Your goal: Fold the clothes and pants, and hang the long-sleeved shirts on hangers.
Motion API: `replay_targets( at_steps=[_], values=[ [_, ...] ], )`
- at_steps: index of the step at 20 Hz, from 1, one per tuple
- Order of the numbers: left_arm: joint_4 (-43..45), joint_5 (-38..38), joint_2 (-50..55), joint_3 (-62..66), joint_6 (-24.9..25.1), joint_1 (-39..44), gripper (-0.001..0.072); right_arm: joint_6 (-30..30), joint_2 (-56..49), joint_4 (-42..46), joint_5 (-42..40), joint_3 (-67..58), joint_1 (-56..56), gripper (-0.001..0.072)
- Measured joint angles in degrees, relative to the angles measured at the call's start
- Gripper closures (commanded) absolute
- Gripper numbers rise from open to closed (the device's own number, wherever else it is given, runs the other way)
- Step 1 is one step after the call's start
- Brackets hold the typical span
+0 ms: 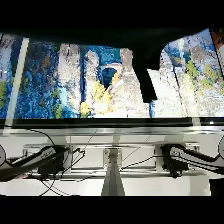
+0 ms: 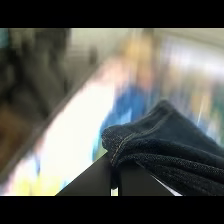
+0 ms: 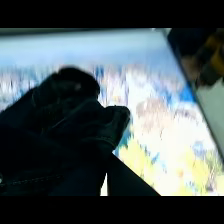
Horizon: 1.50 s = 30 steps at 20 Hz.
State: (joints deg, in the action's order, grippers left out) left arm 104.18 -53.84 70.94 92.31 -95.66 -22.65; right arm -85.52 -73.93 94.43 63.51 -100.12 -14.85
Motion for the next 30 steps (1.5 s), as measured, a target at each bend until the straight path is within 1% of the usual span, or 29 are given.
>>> replay_targets(
  at_steps=[3, 6, 9, 13, 17, 22, 23, 24, 25, 26, 27, 28, 30],
  values=[
    [-0.4, -4.1, -2.2, -13.7, 5.8, -1.0, 0.0682, 3.0, 4.5, 1.9, 4.9, 14.0, -1.7, 0.0692],
    [0.1, -8.3, -4.1, -25.6, 11.7, -1.5, 0.0682, 4.7, 11.0, 3.7, 9.1, 27.8, -5.2, 0.0691],
    [3.6, -15.1, -4.8, -31.8, 14.8, -1.9, 0.0682, 6.1, 17.3, 4.5, 15.9, 37.9, -9.1, 0.0691],
    [5.7, -18.6, -5.0, -35.2, 16.2, -3.8, 0.0681, 6.9, 22.8, 4.6, 20.1, 48.4, -11.5, 0.0691],
    [6.2, -20.1, -4.9, -36.9, 16.7, -6.0, 0.0682, 7.5, 24.5, 4.2, 23.2, 56.7, -12.2, 0.0691],
    [6.3, -20.7, -3.8, -39.7, 18.0, -7.4, 0.0681, 12.4, 25.0, 3.9, 26.9, 63.1, -12.4, 0.069],
    [6.4, -20.7, -3.3, -40.0, 18.1, -7.5, 0.068, 13.0, 25.1, 3.8, 27.2, 63.7, -12.4, 0.065],
    [6.4, -20.8, -2.5, -40.3, 18.2, -7.6, 0.0664, 13.4, 25.1, 3.7, 27.5, 64.1, -12.4, 0.0496],
    [6.5, -20.8, -1.8, -40.5, 18.4, -7.6, 0.0536, 13.7, 25.1, 3.8, 28.0, 64.4, -12.4, 0.0312],
    [6.5, -20.8, -1.1, -40.7, 18.4, -7.7, 0.0229, 14.0, 25.1, 3.6, 27.8, 64.6, -12.4, 0.0174],
    [6.5, -20.7, -0.6, -40.7, 18.4, -7.7, -0.0013, 14.1, 25.1, 2.4, 27.9, 64.7, -12.4, 0.0118],
    [6.2, -20.8, -0.2, -40.9, 18.4, -7.7, 0.0012, 14.3, 25.1, 0.8, 27.4, 64.8, -12.4, 0.0118],
    [5.9, -20.8, 0.3, -40.9, 18.6, -7.7, 0.0014, 14.4, 25.1, -3.4, 25.9, 64.7, -12.4, 0.0118]
  ],
)
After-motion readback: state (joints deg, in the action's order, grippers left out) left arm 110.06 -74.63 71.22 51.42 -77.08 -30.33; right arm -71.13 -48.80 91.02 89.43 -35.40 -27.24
